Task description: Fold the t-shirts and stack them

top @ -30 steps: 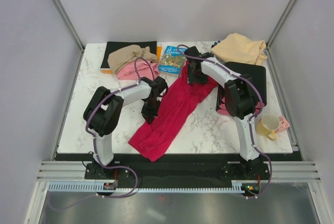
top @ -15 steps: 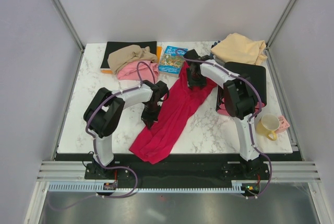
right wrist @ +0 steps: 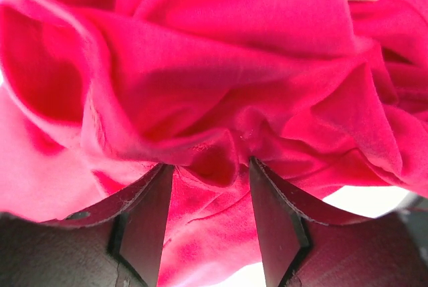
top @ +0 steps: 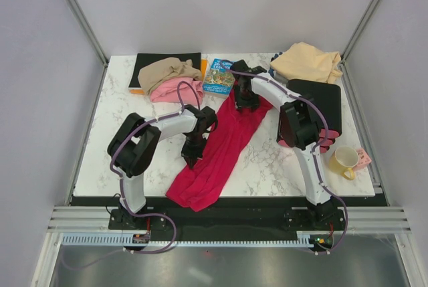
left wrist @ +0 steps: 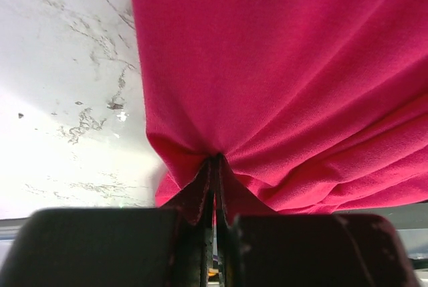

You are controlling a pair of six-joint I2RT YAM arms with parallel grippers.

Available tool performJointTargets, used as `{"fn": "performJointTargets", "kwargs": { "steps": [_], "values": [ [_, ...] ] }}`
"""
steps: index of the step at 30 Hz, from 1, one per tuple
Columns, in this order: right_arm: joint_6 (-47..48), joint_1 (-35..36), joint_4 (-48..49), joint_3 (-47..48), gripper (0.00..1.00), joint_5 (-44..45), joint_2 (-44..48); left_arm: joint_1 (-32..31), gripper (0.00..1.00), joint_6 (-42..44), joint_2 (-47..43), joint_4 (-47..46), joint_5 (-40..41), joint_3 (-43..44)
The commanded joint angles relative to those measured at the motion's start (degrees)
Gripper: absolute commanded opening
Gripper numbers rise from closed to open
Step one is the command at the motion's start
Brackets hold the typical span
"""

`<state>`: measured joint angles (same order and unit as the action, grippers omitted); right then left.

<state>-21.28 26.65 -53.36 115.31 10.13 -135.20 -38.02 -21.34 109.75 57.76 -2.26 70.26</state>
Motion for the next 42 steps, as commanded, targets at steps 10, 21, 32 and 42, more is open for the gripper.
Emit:
{"fn": "performJointTargets", "kwargs": {
  "steps": [10,21,32,42],
  "values": [
    [-2.89,-3.27,-1.75,10.38,0.59,-1.61,-12.2,-0.74,0.02,-1.25,3.53,-1.42,1.03,3.03],
    [-4.29,-6.88,-2.36,8.9,0.6,-0.47,-9.84,-0.65,0.17,-0.37,10.3,1.92,4.55,15.07],
    [-5.97,-8.64,-1.74,4.58,0.6,0.85,-4.9,0.32,0.17,0.6,14.87,4.82,6.66,23.87],
    [-5.0,-9.34,-2.45,8.0,0.61,1.03,-4.64,0.49,0.17,0.34,13.82,5.0,6.04,23.25]
  ]
}}
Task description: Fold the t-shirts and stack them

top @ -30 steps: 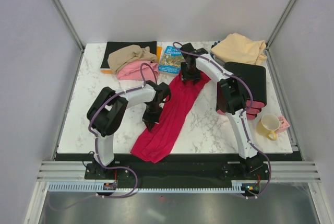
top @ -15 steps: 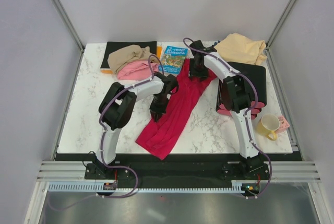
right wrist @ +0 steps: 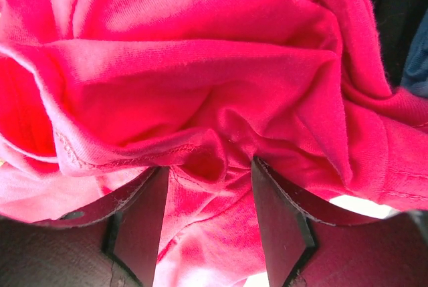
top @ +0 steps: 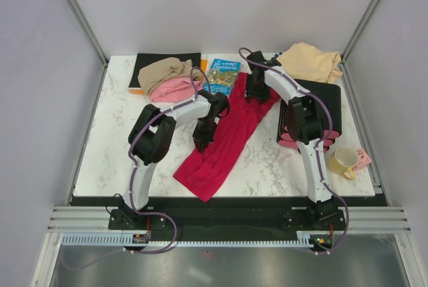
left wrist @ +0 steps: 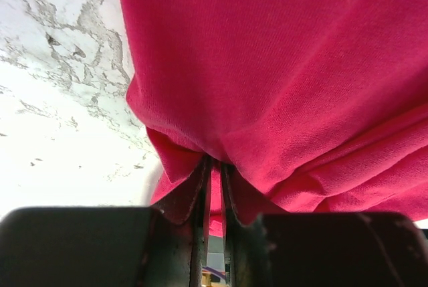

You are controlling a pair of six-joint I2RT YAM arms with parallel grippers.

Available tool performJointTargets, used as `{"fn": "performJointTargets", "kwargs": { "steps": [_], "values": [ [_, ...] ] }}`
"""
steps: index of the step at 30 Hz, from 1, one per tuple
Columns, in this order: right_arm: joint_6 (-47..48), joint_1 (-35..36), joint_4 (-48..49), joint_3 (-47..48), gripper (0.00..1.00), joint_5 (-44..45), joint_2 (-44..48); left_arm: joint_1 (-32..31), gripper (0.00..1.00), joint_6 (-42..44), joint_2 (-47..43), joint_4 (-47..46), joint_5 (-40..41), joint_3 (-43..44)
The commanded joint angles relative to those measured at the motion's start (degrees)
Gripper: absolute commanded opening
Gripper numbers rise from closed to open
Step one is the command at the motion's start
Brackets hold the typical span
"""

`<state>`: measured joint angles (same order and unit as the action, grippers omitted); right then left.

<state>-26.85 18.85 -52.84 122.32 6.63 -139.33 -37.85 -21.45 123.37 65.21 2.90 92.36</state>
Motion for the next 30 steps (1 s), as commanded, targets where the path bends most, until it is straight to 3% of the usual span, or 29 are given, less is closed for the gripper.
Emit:
{"fn": "performJointTargets", "kwargs": {
  "steps": [1,8,15,18,21,25,28,30],
  "values": [
    [0.75,-1.71,-3.41,1.25,0.61,4.35,-0.51,0.32,0.17,0.45,-0.23,-2.37,1.06,1.25],
    [1.71,-1.63,0.19,-3.31,0.62,1.28,10.71,0.93,0.19,-0.43,-8.31,-2.89,2.2,1.16],
    [3.3,-1.71,-0.42,2.13,0.63,-3.02,19.87,3.74,0.22,-0.96,-15.87,-2.9,2.72,4.76],
    [3.12,-1.71,-0.6,-1.63,0.64,-5.83,25.67,6.63,0.25,-0.34,-17.2,-2.81,3.35,2.92],
    [2.77,-1.71,3.24,-15.23,0.64,-13.11,34.1,11.54,0.25,-0.61,-18.95,-4.12,0.63,-2.69],
    [-1.17,-0.31,14.76,-46.11,0.65,-25.16,49.72,16.13,0.27,-0.96,-24.74,-7.55,-1.14,-11.48],
    [-3.12,4.43,18.47,-57.77,0.65,-26.76,55.81,17.72,0.35,-0.52,-28.17,-9.22,-2.63,-16.58],
    [-5.73,9.08,18.73,-60.52,0.66,-26.5,57.75,17.89,0.38,0.53,-29.24,-10.1,-5.44,-18.87]
  ]
}}
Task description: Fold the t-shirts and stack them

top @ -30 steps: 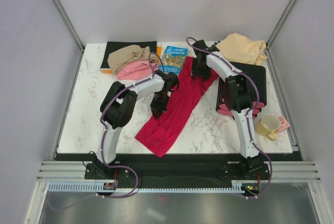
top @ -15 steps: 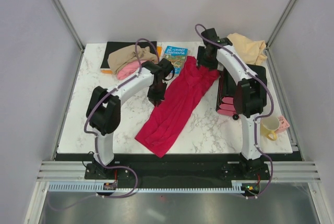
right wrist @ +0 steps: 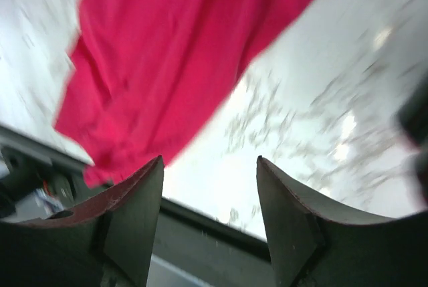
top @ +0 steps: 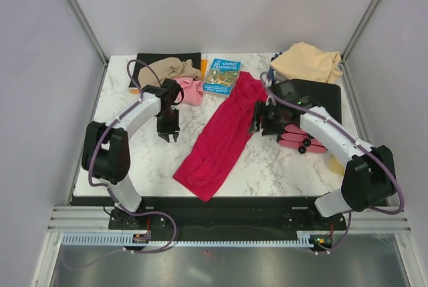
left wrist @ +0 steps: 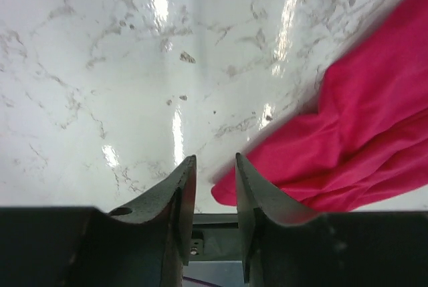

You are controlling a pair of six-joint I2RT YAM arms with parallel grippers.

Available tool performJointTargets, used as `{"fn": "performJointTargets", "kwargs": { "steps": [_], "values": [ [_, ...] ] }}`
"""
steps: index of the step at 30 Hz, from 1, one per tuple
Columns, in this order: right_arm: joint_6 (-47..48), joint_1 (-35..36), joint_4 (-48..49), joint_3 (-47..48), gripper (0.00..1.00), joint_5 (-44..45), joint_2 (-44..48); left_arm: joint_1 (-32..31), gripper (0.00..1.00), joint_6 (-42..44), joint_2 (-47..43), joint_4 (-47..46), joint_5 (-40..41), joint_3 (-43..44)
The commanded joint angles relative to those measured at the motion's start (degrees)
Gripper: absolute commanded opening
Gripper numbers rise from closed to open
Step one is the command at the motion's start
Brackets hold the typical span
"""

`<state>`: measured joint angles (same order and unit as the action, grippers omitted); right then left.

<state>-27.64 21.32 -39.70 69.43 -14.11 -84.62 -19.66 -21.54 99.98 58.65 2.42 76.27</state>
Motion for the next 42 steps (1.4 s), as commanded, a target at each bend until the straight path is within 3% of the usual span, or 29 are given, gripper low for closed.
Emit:
{"fn": "performJointTargets", "kwargs": {
  "steps": [1,8,12,23,34,42],
  "values": [
    [-6.36,7.76,6.21,-9.99,0.66,-5.67,5.14,-0.2,0.38,1.06,-6.38,-4.15,-5.57,-3.4],
    [-18.93,19.61,10.43,-15.38,0.68,-0.23,9.64,-0.12,0.4,0.2,-6.81,-10.22,-17.35,-11.82],
    [-24.03,23.85,10.7,-14.5,0.7,3.64,10.79,-0.12,0.48,-0.26,-9.1,-13.83,-15.87,-17.2],
    [-31.16,39.83,13.95,-14.59,0.71,11.64,0.96,-0.12,0.48,-2.45,-13.06,-16.38,-16.12,-23.26],
    [-34.06,45.65,25.2,-20.29,0.75,13.75,-4.76,-0.12,0.5,-3.16,-14.47,-19.01,-15.95,-27.84],
    [-33.36,46.35,31.26,-21.53,0.75,13.58,-7.05,-0.12,0.52,-2.81,-9.9,-21.03,-19.11,-27.58]
  ]
}}
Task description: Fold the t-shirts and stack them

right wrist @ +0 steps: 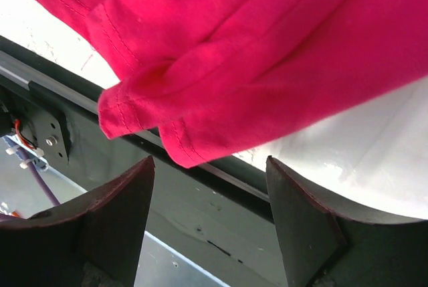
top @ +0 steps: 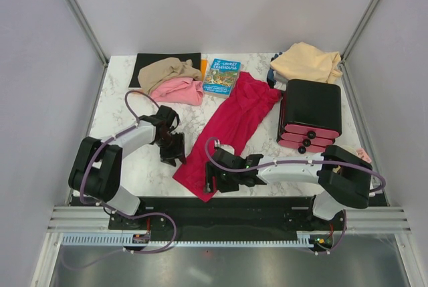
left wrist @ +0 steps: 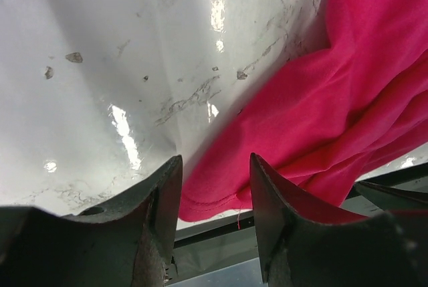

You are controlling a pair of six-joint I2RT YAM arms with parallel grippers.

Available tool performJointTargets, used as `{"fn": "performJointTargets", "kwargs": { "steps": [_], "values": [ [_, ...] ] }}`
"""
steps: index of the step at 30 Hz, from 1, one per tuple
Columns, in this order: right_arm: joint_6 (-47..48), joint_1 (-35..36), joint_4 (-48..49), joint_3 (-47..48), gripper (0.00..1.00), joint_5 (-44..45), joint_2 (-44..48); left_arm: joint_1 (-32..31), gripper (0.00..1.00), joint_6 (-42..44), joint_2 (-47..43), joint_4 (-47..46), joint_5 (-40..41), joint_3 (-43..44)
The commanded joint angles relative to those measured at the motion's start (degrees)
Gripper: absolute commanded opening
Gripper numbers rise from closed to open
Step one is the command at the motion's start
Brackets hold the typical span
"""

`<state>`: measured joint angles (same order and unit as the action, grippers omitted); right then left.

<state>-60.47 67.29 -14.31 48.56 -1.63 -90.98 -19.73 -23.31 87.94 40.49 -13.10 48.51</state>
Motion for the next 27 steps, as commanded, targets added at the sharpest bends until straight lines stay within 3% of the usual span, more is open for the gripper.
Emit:
{"fn": "performJointTargets", "kwargs": {
  "steps": [1,7,13,27],
  "values": [
    [-0.35,0.3,6.22,-0.83,0.75,1.1,-0.86,-0.05,0.52,-1.04,2.32,-3.31,-4.21,-0.08],
    [-0.88,0.39,9.2,-2.49,0.76,-0.04,-2.97,-0.05,0.52,-0.25,4.78,-4.81,-6.85,-0.96],
    [-2.54,0.48,8.51,-3.38,0.76,-1.1,-4.12,0.13,0.52,0.19,6.71,-3.23,-3.34,0.44],
    [-6.85,3.82,-3.98,-1.01,0.74,1.28,-3.49,0.56,0.51,0.46,9.35,-3.22,-3.42,0.0]
  ]
}}
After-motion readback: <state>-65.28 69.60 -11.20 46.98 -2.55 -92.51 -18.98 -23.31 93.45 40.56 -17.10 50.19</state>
